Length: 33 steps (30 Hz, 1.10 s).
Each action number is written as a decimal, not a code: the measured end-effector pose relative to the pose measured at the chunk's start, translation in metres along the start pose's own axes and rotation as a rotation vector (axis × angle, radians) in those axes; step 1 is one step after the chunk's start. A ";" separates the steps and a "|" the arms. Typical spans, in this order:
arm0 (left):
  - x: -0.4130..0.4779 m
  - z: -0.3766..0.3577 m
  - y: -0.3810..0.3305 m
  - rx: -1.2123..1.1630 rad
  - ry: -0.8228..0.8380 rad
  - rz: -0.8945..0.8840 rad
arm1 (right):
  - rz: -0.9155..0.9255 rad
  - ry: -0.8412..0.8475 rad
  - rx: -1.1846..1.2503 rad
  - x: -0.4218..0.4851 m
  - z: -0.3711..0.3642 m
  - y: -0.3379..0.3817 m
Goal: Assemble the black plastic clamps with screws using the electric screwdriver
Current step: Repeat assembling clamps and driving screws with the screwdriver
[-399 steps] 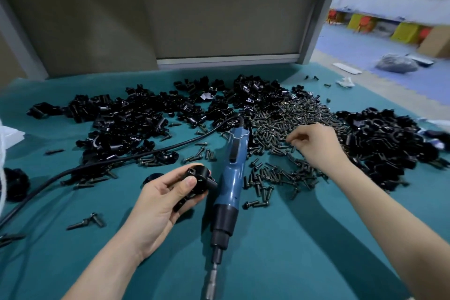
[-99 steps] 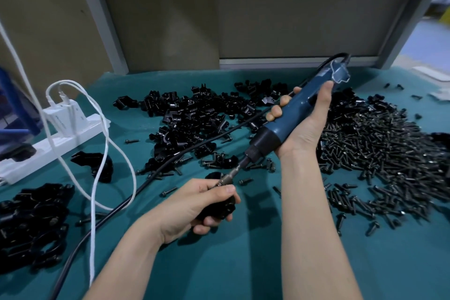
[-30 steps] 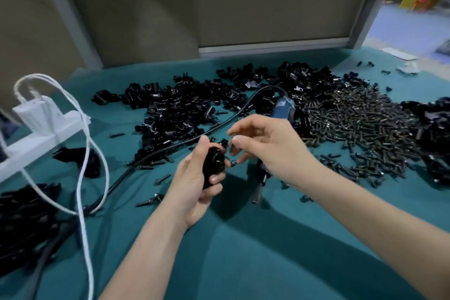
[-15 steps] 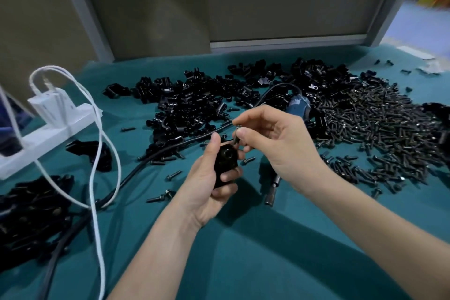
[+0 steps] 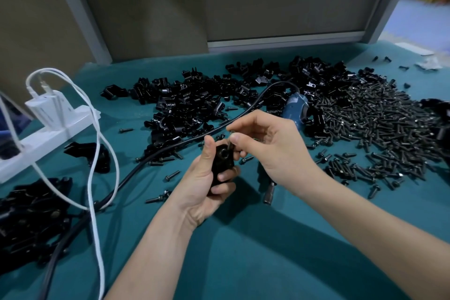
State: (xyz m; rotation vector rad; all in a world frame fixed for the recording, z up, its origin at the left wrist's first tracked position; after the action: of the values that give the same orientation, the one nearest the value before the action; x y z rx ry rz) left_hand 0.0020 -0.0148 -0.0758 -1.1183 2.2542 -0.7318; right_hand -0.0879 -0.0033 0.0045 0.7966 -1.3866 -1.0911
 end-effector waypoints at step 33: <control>-0.008 -0.013 0.004 0.020 0.023 -0.021 | -0.034 0.071 -0.211 0.001 0.025 -0.007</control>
State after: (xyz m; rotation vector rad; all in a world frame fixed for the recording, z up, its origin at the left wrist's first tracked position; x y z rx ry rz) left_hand -0.0039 -0.0033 -0.0673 -1.1310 2.2527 -0.7782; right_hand -0.1140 -0.0028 0.0003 0.7006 -1.1798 -1.2014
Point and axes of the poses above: each hand's wrist, its own x-axis towards the middle knuckle, its own z-axis out of the back of the hand, y = z × x, the point moved 8 cm from there along x, towards the middle knuckle, and after that the axes turned 8 degrees about -y, right-handed, at the moved point
